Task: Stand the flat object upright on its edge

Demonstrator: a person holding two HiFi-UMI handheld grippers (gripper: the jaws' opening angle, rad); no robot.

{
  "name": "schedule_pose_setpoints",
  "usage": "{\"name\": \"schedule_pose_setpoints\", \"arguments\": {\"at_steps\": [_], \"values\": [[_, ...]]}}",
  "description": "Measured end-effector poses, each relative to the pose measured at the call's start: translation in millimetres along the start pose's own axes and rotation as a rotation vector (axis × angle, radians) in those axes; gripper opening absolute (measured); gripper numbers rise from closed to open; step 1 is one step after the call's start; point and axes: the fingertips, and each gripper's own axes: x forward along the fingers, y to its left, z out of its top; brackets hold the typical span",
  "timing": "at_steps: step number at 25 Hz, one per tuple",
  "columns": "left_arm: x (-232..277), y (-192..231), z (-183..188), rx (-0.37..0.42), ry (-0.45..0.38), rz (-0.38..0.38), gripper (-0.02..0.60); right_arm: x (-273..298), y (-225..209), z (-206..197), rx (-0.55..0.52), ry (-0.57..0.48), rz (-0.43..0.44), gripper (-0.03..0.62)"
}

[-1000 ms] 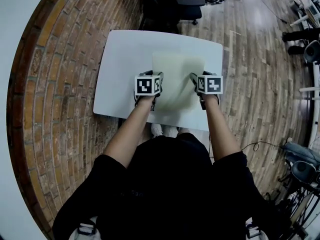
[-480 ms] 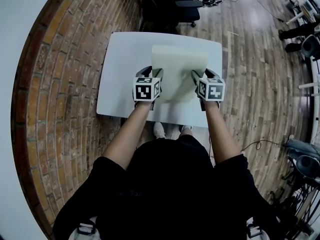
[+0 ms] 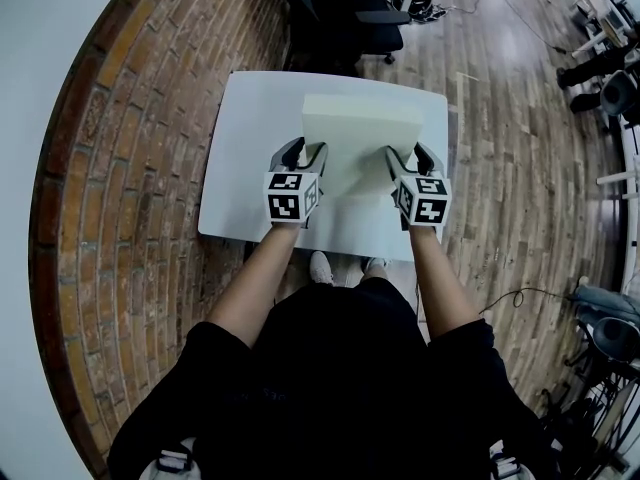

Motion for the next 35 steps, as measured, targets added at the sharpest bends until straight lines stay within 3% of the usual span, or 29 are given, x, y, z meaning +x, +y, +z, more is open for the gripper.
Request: {"name": "schedule_pose_setpoints", "arguments": {"at_steps": [8, 20, 35], "values": [[-7, 8, 17, 0.041, -0.121, -0.032, 0.201, -8, 14, 20, -0.058, -0.143, 0.001, 0.255], [-24, 22, 29, 0.174, -0.311, -0.022, 0.201, -8, 37, 21, -0.207, -0.287, -0.026, 0.245], [-21, 29, 4, 0.196, -0.344, -0.024, 0.201, 3, 40, -11, -0.230, -0.265, -0.037, 0.244]]}}
